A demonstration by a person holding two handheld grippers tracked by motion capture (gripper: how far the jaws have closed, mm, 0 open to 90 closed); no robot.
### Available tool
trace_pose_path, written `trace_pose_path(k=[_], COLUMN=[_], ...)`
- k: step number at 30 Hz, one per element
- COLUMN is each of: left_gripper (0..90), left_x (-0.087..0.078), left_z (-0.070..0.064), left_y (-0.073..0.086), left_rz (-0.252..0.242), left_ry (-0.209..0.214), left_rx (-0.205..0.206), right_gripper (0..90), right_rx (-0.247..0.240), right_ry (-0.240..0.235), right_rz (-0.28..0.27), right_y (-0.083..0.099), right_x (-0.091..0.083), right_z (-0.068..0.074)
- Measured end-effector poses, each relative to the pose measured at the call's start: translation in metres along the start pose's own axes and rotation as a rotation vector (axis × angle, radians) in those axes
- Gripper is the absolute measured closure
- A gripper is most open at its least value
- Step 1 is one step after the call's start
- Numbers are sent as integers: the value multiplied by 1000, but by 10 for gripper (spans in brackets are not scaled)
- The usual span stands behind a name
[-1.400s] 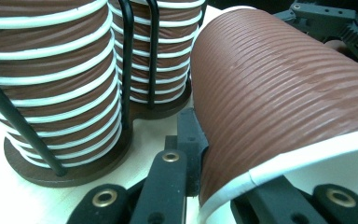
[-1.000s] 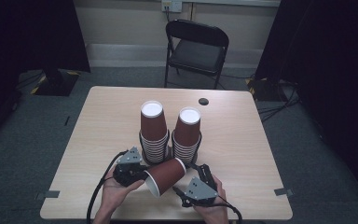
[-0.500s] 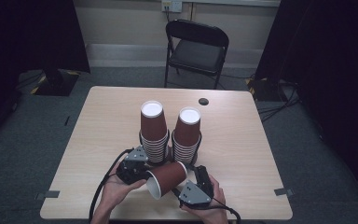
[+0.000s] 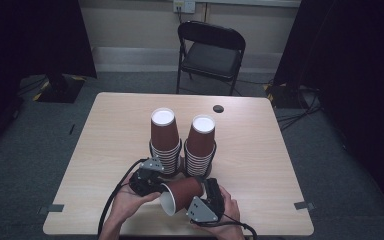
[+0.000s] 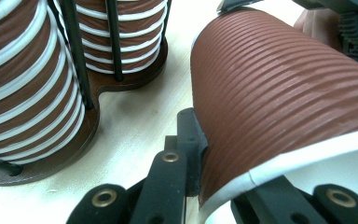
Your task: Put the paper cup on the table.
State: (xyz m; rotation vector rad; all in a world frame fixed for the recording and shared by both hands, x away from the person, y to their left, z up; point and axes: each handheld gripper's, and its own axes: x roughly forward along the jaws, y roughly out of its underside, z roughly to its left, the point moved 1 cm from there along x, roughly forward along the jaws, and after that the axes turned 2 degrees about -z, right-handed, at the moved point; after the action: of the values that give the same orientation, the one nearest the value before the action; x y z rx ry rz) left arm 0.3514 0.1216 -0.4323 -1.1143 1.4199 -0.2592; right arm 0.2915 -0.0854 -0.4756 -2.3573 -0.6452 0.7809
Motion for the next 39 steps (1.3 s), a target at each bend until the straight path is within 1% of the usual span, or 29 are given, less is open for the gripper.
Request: trace_pose_path(k=[1, 3, 4, 6, 8, 10, 11, 13, 15, 16, 17, 18, 19, 20, 22, 23, 25, 26, 28, 30, 33, 34, 35, 36, 37, 38, 39], left_gripper=[858, 859, 859, 862, 861, 861, 860, 860, 859, 860, 859, 858, 856, 854, 852, 851, 850, 849, 851, 849, 844, 844, 845, 842, 843, 842, 842], left_x=[0, 1, 2, 2, 3, 4, 5, 6, 9, 10, 10, 11, 11, 11, 13, 13, 15, 15, 15, 16, 17, 17, 17, 17, 17, 16, 17], left_z=[-1, -2, -2, -2, -2, -3, -2, -2, -2, -3, -3, -2, -1, -2, -3, -2, -3, -4, -3, -3, -3, -3, -4, -4, -4, -4, -5], left_y=[-1, -2, -3, -3, -3, -3, -3, -4, -4, -4, -4, -4, -4, -5, -6, -6, -6, -6, -5, -4, -4, -3, -3, -3, -2, -2, -2], left_rz=[4, -5, -10, -17, -18, -23, -25, -25, -24, -20, -20, -20, -31, -26, -22, -17, -20, -42, -42, -41, -45, -52, -54, -57, -70, -67, -79], left_ry=[2, 4, 8, 9, 2, -2, 4, 12, 12, 9, 9, 7, 6, 4, 6, 18, 11, 8, 10, 16, 15, 8, 10, 9, 8, 7, 2], left_rx=[2, -2, -5, -10, -14, -21, -24, -30, -33, -30, -30, -42, -54, -59, -59, -56, -56, -59, -65, -71, -77, -78, -78, -77, -79, -74, -80], right_gripper=[85, 80, 81, 84, 81, 82, 83, 84, 82, 84, 84, 82, 82, 82, 81, 82, 83, 81, 81, 81, 80, 78, 76, 76, 77, 78, 82], right_rx=[-14, -23, -32, -36, -53, -49, -53, -56, -71, -74, -74, -76, -78, -79, -87, -83, -87, -94, -86, -88, -85, -80, -80, -72, -80, -82, -81], right_ry=[4, 7, -1, -12, -11, -21, -16, -20, -17, -25, -25, -21, -19, -12, -6, -7, -14, -9, -5, -10, -10, -12, -13, -11, -12, -3, -1], right_rz=[-5, -24, -23, -50, -53, -64, -59, -72, -77, -79, -79, -79, -78, -82, -87, -89, -96, -108, -113, -110, -108, -106, -107, -116, -115, -117, -116], right_y=[-1, -5, -9, -14, -17, -19, -20, -21, -23, -24, -24, -25, -25, -25, -27, -28, -29, -32, -31, -31, -32, -32, -32, -32, -32, -32, -32], right_x=[1, 1, 1, 2, 3, 4, 4, 4, 4, 5, 5, 7, 7, 7, 8, 8, 8, 8, 8, 8, 8, 9, 9, 8, 8, 8, 7], right_z=[1, 3, 5, 6, 8, 9, 10, 10, 11, 12, 12, 13, 13, 14, 14, 14, 15, 16, 16, 16, 16, 16, 16, 16, 16, 16, 16])
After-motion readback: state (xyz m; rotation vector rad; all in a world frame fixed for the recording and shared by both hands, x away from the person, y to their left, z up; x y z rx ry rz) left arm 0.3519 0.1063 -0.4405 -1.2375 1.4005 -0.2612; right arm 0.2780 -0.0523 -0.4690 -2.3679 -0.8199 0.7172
